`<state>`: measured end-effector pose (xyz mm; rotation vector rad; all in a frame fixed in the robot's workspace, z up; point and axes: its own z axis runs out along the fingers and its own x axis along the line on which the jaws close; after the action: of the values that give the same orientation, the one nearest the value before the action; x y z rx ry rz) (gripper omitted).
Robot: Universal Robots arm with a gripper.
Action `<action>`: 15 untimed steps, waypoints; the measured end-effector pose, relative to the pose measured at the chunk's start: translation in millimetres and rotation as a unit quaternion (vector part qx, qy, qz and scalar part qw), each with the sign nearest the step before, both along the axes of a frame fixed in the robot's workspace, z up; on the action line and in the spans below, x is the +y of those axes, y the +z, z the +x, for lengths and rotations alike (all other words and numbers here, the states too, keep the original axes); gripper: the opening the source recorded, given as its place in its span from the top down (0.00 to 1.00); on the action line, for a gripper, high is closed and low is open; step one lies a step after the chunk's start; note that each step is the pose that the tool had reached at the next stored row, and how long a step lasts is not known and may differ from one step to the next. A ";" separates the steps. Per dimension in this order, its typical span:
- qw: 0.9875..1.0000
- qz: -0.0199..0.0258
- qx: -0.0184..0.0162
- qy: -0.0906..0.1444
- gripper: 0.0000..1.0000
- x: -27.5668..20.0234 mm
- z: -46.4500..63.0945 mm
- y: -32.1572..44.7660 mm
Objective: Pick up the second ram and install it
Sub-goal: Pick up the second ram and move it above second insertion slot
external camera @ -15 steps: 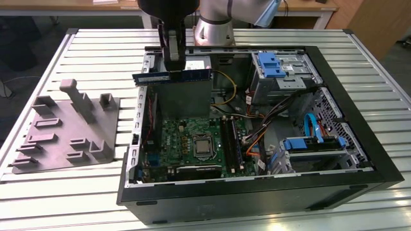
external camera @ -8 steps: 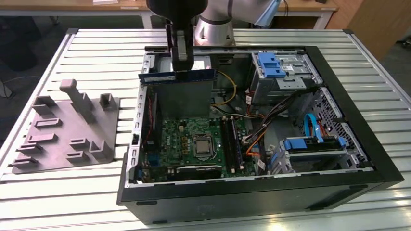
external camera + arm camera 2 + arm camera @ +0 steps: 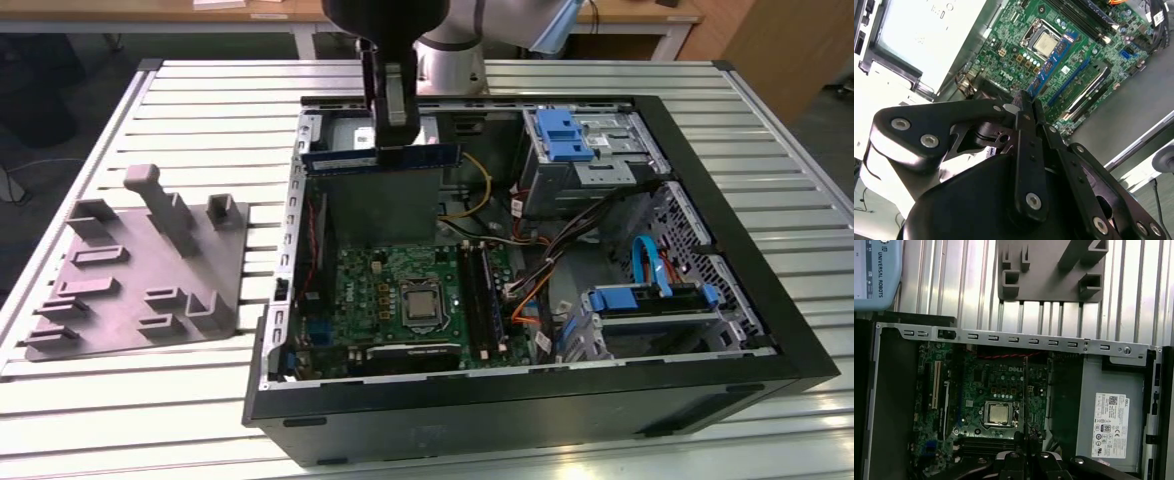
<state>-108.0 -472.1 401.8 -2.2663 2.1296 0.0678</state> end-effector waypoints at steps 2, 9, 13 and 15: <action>1.000 0.000 0.000 0.000 0.86 0.0 2.4 0.0; 1.000 0.000 0.000 0.000 0.86 0.0 9.7 -0.1; 1.000 0.000 0.000 0.000 0.86 0.0 13.4 -0.3; 1.000 0.000 0.000 0.000 0.86 0.0 15.2 -0.9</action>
<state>-92.8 -472.2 401.0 -2.2662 2.1294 0.0679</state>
